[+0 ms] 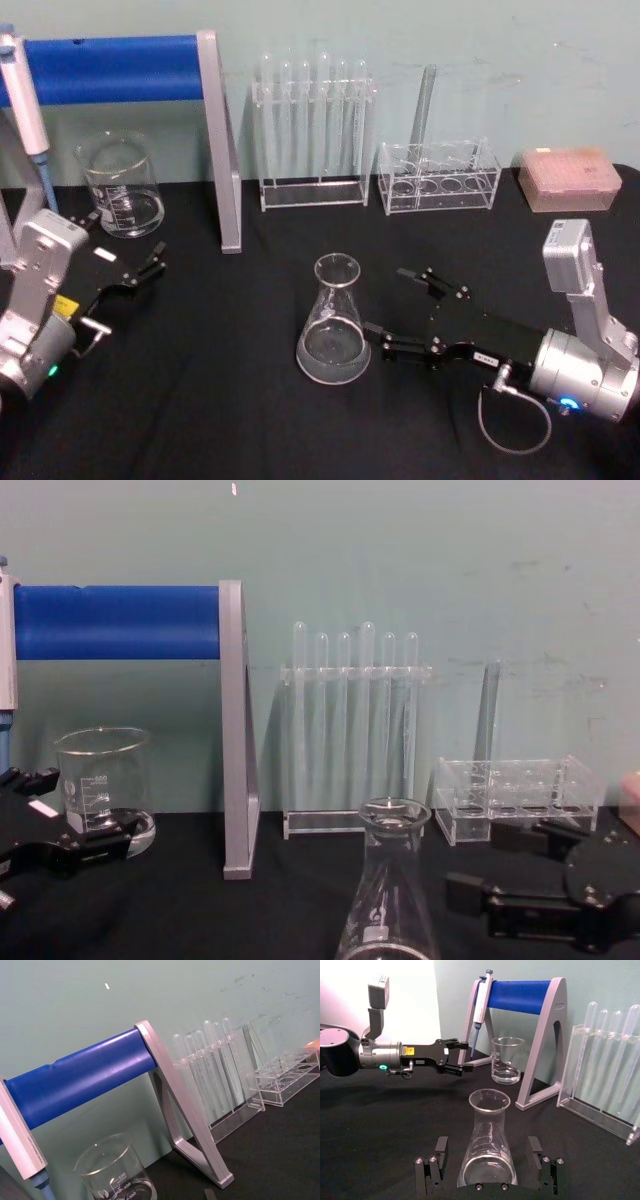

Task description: Grasp the erlenmeyer flask with one hand, shake it three times, then place it back.

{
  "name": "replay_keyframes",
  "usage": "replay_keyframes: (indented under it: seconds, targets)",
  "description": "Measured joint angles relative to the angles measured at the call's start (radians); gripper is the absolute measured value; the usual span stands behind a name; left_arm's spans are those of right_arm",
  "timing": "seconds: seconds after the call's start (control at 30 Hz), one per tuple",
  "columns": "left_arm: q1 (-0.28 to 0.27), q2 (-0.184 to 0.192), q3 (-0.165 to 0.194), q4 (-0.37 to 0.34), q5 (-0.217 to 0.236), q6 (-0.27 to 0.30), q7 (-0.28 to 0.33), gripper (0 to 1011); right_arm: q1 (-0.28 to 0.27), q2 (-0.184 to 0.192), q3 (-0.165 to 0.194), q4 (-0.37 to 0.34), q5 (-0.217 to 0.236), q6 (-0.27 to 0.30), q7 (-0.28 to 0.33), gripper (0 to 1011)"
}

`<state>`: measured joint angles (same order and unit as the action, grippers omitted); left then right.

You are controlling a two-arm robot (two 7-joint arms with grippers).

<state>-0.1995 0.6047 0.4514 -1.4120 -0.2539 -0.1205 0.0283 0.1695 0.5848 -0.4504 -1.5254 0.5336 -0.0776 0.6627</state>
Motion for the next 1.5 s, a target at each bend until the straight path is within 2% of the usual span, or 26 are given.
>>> replay_keyframes:
  seconds: [0.8,1.5]
  targets:
    - [0.000,0.000,0.000,0.000,0.000,0.000,0.000,1001,0.147,-0.086,-0.084,0.155,-0.005,0.010,0.056,1000]
    - [0.000,0.000,0.000,0.000,0.000,0.000,0.000,1001,0.213,-0.131,-0.115,0.234,-0.025,-0.011,0.072,1000]
